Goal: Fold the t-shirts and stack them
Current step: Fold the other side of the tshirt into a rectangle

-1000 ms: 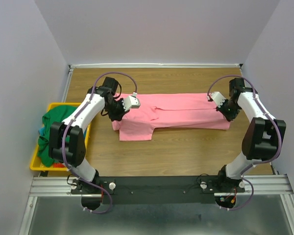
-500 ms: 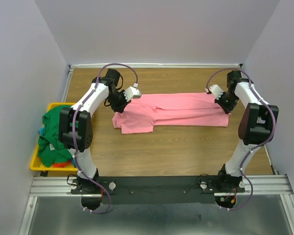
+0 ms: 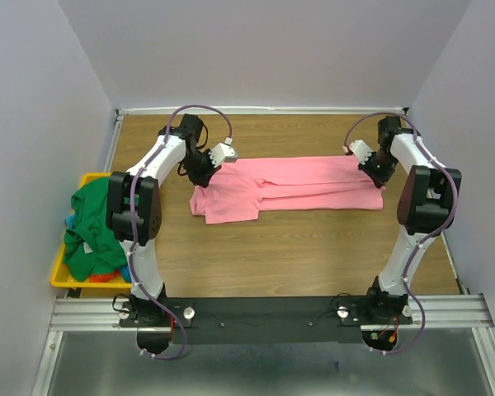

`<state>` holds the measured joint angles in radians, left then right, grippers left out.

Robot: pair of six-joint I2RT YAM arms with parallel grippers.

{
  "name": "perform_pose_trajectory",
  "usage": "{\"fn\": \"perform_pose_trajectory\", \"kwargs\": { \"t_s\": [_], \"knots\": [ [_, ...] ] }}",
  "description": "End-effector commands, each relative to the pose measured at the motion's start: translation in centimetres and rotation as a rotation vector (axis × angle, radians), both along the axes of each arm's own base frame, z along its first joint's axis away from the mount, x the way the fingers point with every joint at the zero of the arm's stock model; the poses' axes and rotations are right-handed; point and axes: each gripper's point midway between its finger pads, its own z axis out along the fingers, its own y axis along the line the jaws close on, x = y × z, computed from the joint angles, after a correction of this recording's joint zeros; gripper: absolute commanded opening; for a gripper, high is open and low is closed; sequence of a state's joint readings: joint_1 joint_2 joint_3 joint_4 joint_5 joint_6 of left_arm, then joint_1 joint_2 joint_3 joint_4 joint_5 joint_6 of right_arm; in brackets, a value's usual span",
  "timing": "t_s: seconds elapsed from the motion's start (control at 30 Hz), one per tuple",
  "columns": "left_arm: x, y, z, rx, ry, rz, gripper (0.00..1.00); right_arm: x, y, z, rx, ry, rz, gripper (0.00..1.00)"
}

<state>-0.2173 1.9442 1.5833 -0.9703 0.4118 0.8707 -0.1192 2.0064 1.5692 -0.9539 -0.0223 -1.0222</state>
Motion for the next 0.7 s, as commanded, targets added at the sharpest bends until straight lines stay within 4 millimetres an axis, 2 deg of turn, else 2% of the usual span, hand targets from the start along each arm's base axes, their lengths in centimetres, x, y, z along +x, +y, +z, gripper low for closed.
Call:
{"fn": "perform_pose_trajectory", "kwargs": {
  "t_s": [0.0,0.47,0.6,0.67],
  "knots": [
    [1.0,0.3,-0.3,0.013,-0.007,0.016,0.0,0.8,0.2,-0.3,0.007,0.007,0.002,0.01],
    [2.1,0.6,-2.0,0.036,0.0,0.027,0.0,1.5,0.6,-1.6,0.009,0.015,-0.003,0.01],
    [2.4,0.5,-2.1,0.033,-0.007,0.04,0.0,2.2,0.7,-1.6,0.007,-0.003,-0.017,0.06],
    [2.8,0.5,-1.9,0.025,-0.014,0.059,0.02,2.7,0.7,-1.4,0.012,-0.016,-0.042,0.17]
  ]
}}
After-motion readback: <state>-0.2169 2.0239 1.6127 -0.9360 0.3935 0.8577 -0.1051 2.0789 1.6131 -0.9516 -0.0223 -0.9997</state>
